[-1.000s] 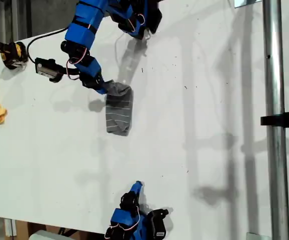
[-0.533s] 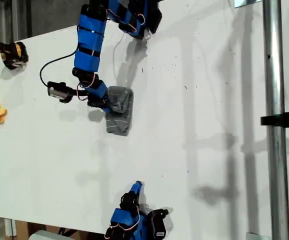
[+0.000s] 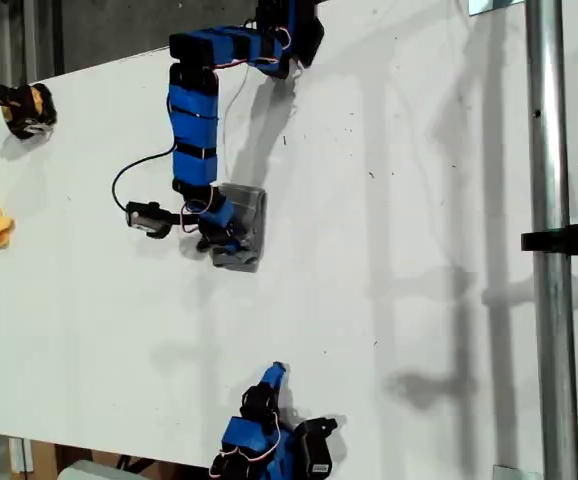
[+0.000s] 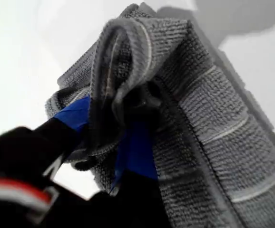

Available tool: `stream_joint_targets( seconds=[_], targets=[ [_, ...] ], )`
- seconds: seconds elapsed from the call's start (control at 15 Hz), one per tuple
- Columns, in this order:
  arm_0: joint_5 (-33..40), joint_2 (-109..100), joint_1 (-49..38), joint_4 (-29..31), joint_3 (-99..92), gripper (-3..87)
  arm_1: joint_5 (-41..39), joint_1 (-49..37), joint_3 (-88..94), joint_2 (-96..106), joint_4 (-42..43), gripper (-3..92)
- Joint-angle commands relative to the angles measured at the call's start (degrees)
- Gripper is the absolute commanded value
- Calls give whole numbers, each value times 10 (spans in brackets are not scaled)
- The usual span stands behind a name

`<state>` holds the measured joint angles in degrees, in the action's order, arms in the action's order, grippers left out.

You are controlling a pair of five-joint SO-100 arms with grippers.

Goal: Grasp corners of a towel and fold twice.

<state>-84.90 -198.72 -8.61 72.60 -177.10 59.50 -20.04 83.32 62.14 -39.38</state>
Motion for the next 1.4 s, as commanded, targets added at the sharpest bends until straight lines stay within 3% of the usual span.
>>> stream_joint_targets(
  seconds=[0.0,0.07,0.13,0.2,0.33,0.67,1.0,1.13,1.33],
  targets=[
    [-7,-4,6,-6,3,-5,-27,10,-83,13,-45,117],
    [-9,-4,6,-6,3,-5,-52,10,-105,41,-65,286],
    [-9,-4,6,-7,3,-5,-75,10,-119,83,-83,362],
    [-9,-4,5,-7,3,-5,-83,4,-120,136,-99,320],
    [-12,-4,4,-6,2,-5,-98,-18,-116,259,-134,117],
    [1,-4,9,-23,-5,-4,-112,-77,64,578,-205,96],
    [4,-4,11,-31,-6,-5,-105,-49,225,705,-216,66],
    [29,-4,12,-34,-11,-4,-69,-47,332,802,-224,6],
    [36,-4,18,-28,-15,-4,2,-21,519,974,-242,-2]
  ],
)
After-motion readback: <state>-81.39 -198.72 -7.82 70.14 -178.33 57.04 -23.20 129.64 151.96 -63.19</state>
